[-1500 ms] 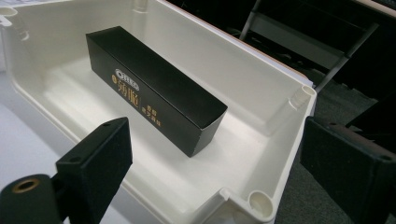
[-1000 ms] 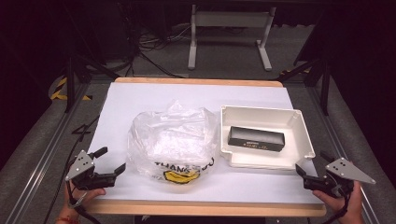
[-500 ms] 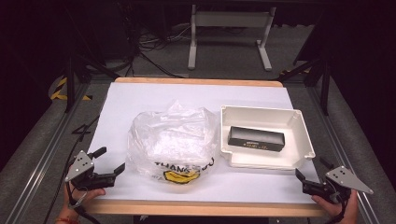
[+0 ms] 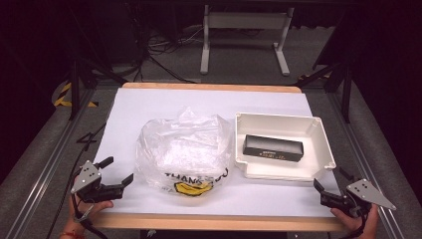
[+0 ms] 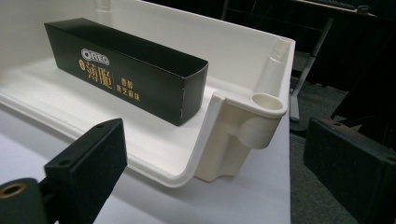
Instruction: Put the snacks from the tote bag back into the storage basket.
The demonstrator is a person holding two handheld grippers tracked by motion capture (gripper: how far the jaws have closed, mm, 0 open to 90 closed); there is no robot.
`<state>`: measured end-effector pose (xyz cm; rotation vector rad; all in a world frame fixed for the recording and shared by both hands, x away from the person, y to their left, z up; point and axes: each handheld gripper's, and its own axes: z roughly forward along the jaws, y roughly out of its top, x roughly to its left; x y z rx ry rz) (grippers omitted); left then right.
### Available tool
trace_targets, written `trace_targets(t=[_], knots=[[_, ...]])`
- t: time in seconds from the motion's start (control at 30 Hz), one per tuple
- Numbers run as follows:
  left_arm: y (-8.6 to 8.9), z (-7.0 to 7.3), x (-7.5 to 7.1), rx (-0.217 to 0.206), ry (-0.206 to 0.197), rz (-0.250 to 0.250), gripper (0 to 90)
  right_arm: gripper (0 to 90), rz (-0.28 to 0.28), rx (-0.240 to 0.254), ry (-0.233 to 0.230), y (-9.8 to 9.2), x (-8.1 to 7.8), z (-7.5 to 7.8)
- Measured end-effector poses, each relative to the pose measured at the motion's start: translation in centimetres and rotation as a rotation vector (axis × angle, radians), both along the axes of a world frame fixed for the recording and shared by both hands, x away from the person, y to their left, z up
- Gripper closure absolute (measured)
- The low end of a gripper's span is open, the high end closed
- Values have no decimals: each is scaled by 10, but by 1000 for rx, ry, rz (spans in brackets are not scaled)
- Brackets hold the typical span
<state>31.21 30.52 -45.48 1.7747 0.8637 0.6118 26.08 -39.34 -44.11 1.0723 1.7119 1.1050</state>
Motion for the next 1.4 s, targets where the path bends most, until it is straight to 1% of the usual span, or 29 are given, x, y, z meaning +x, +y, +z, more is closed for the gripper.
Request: trace_targets(t=[0.03,0.1,0.17,0.23,0.3,0.33,0.47,0.53,0.57,0.87,0.97,1.0,1.03,1.17,1.37,1.4], knots=[[0,0,0,-1,0,1,78,72,-1,-4,-1,0,0,0],[0,-1,0,-3,-1,0,78,82,-11,2,-21,0,0,1],[1,-1,-1,-4,-3,0,78,81,-11,3,-20,0,-1,1],[0,0,-1,-3,-5,-4,78,81,-23,-1,-20,0,-1,0],[0,0,-1,-6,-10,-8,78,81,-22,5,-22,0,-3,0],[-1,1,-1,-6,-12,-11,78,81,-27,-1,-25,1,-3,1],[0,1,0,-11,-11,-10,78,81,-27,5,-35,1,-5,4],[0,0,0,-12,-11,-7,78,80,-31,-9,-37,1,-5,4],[0,0,1,-8,-7,-8,78,78,-32,-6,-33,2,-5,4],[-2,1,1,-5,-11,-10,77,75,-30,-2,-33,0,-5,3],[-2,2,1,0,-9,-11,77,75,-29,-9,-35,0,-5,3],[-2,1,1,-9,-13,-9,77,75,-34,-12,-29,1,-5,4],[-2,2,1,-9,-14,-8,77,75,-27,-12,-34,1,-5,4],[-2,2,1,-14,-13,-8,77,72,-35,-30,-33,3,-6,5],[-2,2,1,-11,-12,-10,77,69,-34,-29,-40,3,-6,5],[-3,2,1,-16,-13,-11,77,68,-39,-34,-43,2,-7,6]])
